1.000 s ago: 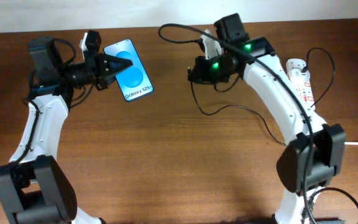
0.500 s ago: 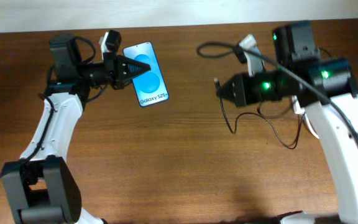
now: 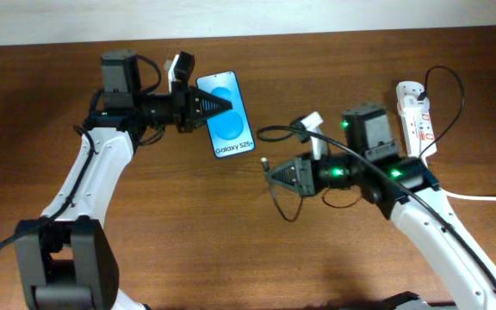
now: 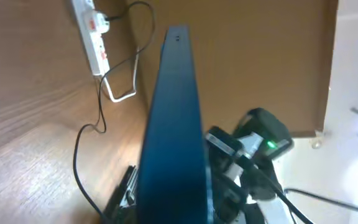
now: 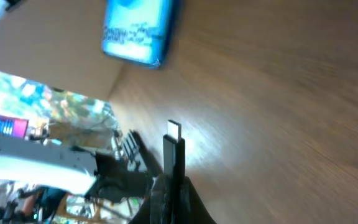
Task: Plug charger to phone and switch on socket
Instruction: 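Carry the plug with the right gripper toward the phone's bottom port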
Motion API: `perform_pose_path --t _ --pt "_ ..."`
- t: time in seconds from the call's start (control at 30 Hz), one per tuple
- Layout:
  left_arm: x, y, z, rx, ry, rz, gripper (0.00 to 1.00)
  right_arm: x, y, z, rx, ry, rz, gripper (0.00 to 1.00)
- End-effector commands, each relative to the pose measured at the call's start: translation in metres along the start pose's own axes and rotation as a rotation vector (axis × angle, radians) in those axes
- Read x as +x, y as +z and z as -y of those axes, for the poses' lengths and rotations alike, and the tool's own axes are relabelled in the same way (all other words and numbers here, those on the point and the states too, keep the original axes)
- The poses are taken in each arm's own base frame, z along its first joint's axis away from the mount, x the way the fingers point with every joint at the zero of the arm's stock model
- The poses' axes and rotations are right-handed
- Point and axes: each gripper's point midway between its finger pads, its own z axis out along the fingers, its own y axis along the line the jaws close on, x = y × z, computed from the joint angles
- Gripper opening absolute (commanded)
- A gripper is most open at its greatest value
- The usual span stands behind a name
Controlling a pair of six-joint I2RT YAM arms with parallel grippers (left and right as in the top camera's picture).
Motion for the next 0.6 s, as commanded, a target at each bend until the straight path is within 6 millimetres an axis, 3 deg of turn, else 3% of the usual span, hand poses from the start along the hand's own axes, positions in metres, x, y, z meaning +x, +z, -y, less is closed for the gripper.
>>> perform_pose_path --t 0.0,0.3,0.5,0.57 --pt "0.0 0.002 0.001 -0.007 0.018 0.003 0.0 0.0 0.011 -0.013 -0.05 0.06 -0.015 0.04" --pt "0.0 0.003 0.004 0.001 -0.003 -0.003 0.0 -0.006 0.017 -0.026 -0.093 0.088 -0.009 0.04" --pt "-0.001 0.004 0.003 -0.006 -0.016 0.001 0.0 0.0 0.036 -0.009 -0.058 0.194 -0.049 0.04" --pt "-0.001 0.004 0.003 -0.006 -0.011 0.002 0.0 -0.006 0.036 -0.014 -0.085 0.163 -0.034 0.04"
